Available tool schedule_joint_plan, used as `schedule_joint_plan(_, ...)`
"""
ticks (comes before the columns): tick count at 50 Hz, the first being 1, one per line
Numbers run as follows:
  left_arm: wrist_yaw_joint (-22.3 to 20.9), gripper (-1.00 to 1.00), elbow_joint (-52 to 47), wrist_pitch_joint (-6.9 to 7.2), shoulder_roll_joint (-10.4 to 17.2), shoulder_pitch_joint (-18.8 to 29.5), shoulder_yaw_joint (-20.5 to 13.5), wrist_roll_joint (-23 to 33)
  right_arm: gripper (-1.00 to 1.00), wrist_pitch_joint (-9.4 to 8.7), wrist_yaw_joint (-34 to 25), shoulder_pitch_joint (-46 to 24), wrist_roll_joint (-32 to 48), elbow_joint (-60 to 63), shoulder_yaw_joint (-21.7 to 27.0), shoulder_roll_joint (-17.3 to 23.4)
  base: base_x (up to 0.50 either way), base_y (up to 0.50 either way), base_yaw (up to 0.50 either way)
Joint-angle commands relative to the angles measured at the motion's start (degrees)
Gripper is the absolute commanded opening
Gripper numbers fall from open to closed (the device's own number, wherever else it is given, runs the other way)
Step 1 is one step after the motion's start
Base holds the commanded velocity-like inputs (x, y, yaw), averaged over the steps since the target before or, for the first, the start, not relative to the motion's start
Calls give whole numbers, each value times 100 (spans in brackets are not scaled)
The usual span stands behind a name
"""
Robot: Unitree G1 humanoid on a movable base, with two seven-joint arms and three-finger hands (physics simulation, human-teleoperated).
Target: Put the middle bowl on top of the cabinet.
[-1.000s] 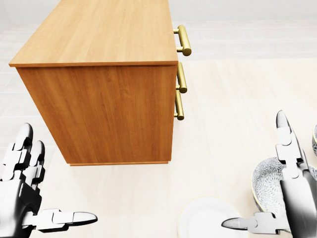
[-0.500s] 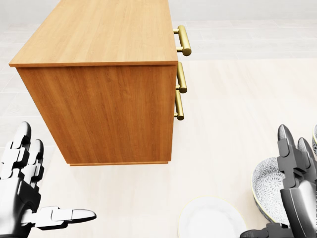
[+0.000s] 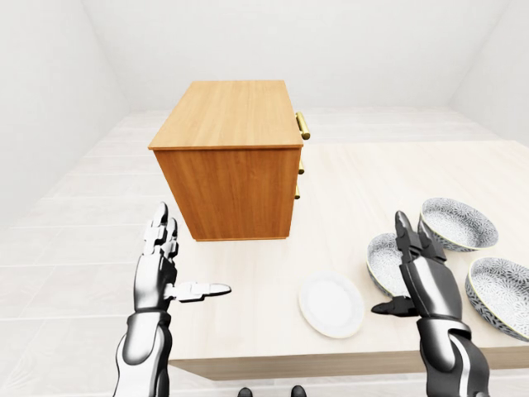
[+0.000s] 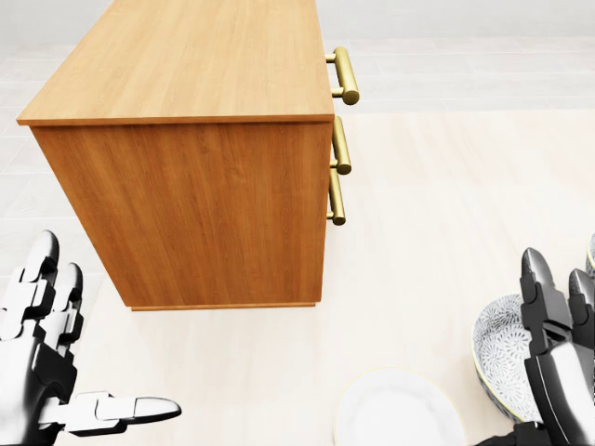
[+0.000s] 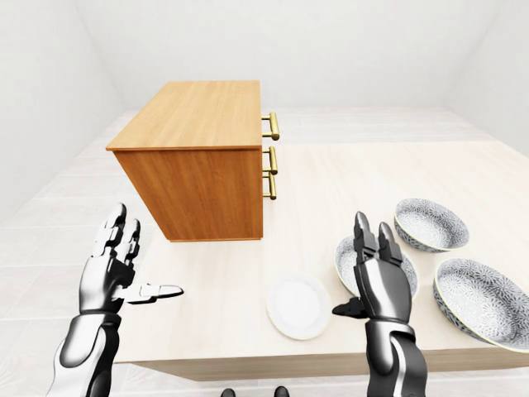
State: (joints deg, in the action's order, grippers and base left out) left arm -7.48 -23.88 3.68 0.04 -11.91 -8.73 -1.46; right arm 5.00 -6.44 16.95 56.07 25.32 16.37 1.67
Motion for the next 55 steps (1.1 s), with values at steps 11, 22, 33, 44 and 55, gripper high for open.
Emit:
schedule_joint_plan(11,-18,100,-103,76,7,-28,-9,-6,100,0,15,187,1114,-156,-45,54,0,0,0)
schedule_joint_plan(22,-56,100,-268,129,-17,-95,-13,13,100,0,-45,264,1256,-38,84,48,0,0,0)
schedule_joint_plan(33,-43,100,-151,76,-25,-46,8,40,100,0,-22,321,1444,68,332,13,0,0,0)
schedule_joint_plan(44,-17,100,-59,43,-19,-23,26,36,100,0,-52,542,1519,443,606,-121,0,0,0)
schedule_joint_plan(55,-65,100,-180,39,-29,-126,12,-7,100,0,78,610,1706,386,809,-288,0,0,0)
